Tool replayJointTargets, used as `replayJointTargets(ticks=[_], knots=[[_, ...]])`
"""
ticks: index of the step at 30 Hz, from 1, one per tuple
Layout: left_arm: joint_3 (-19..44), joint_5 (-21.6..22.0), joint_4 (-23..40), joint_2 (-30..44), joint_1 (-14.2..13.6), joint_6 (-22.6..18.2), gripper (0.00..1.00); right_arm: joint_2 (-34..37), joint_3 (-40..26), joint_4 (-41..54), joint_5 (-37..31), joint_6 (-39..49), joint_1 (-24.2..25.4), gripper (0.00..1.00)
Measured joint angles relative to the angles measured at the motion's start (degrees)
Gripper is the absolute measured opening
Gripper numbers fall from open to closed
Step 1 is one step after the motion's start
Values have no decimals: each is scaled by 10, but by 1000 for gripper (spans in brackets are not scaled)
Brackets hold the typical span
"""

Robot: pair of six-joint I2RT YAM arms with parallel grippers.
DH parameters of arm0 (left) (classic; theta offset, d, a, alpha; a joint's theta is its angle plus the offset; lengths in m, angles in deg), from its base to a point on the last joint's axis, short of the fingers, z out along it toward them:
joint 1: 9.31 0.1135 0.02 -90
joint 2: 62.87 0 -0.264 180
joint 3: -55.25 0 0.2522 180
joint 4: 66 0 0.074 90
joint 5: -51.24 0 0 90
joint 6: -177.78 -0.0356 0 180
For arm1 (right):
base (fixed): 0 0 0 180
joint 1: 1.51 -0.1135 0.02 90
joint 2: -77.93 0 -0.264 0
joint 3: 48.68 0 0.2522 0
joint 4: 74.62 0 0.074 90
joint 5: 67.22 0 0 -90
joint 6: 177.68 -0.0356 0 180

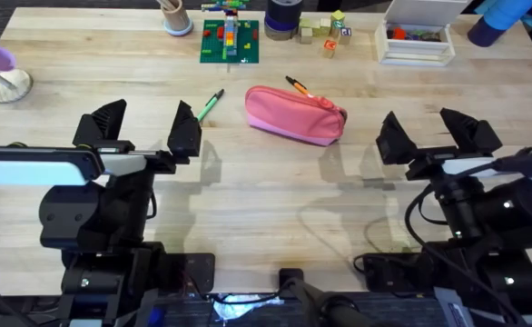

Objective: Unzip the bag, pick up the pens from the table one at a time and place them inside, then zip the bag closed.

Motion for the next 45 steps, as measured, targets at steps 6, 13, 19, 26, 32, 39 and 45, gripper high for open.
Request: replayJointTargets(ticks=[6, 13, 19, 26, 32, 39, 45], knots=[[0, 0, 1, 0, 0, 0, 995, 0, 0, 5, 0, 0, 0, 996], [0, 0, 1, 0, 0, 0, 995, 0, -1, 7, 0, 0, 0, 996], [0, 0, 1, 0, 0, 0, 995, 0, -1, 6, 0, 0, 0, 996], [7, -19, 28, 0, 0, 0, 995, 1, -18, 36, 1, 0, 0, 996], [80, -28, 116, 11, 0, 0, 994, 45, -95, 82, 5, 0, 0, 996], [225, -28, 210, 103, 0, 0, 993, 154, -262, 174, 5, 0, 0, 995], [340, -28, 289, 220, 0, 0, 993, 269, -411, 268, 5, 0, 0, 995]])
